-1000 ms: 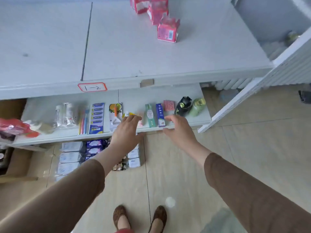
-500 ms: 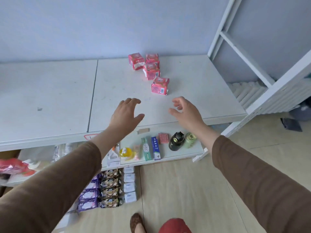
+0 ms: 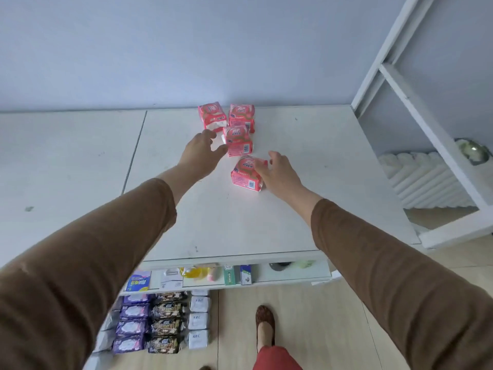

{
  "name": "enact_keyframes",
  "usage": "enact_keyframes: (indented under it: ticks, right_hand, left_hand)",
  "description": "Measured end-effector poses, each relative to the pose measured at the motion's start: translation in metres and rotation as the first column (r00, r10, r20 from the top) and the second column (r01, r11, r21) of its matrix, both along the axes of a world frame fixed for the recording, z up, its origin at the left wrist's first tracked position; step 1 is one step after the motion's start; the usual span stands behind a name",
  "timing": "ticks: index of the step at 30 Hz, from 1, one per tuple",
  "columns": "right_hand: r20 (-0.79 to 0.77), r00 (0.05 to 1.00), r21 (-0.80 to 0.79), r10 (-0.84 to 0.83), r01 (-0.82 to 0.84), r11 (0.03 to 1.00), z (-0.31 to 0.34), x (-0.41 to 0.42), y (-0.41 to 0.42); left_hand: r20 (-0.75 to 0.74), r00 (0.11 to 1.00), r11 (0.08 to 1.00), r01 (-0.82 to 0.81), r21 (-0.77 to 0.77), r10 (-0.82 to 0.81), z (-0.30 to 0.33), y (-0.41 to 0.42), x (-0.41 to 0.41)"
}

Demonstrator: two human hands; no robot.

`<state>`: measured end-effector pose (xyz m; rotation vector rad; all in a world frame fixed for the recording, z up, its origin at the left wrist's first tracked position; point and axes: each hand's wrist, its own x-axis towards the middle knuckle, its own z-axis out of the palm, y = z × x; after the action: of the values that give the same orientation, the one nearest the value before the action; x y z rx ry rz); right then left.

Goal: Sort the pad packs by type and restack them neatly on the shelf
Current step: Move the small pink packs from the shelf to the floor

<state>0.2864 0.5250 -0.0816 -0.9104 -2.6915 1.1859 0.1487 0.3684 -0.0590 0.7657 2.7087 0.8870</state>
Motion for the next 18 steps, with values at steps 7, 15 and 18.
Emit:
enact_keyframes:
  ticks: [7, 15, 18]
  right_hand:
    - [0.063, 0.981, -0.086, 0.186, -0.18, 0.98, -0.018, -0.004, 0.016]
    - [-0.05, 0.964, -0.224, 0.259, -0.264, 0.938, -0.024, 0.011, 0.002]
    - [-0.055, 0.982, -0.413, 0.18, -0.186, 0.891, -0.021, 0.02, -0.002]
  left_hand:
    - [0.201, 0.98, 1.0, 0.002, -0.008, 0.0, -0.014, 0.05, -0.054]
    - [0.415, 0.902, 0.993, 0.105, 0.051, -0.117, -0.023, 0.05, -0.053]
    - [0.37, 0.919, 0.991, 0.118, 0.067, -0.135, -0.016, 0.039, -0.038]
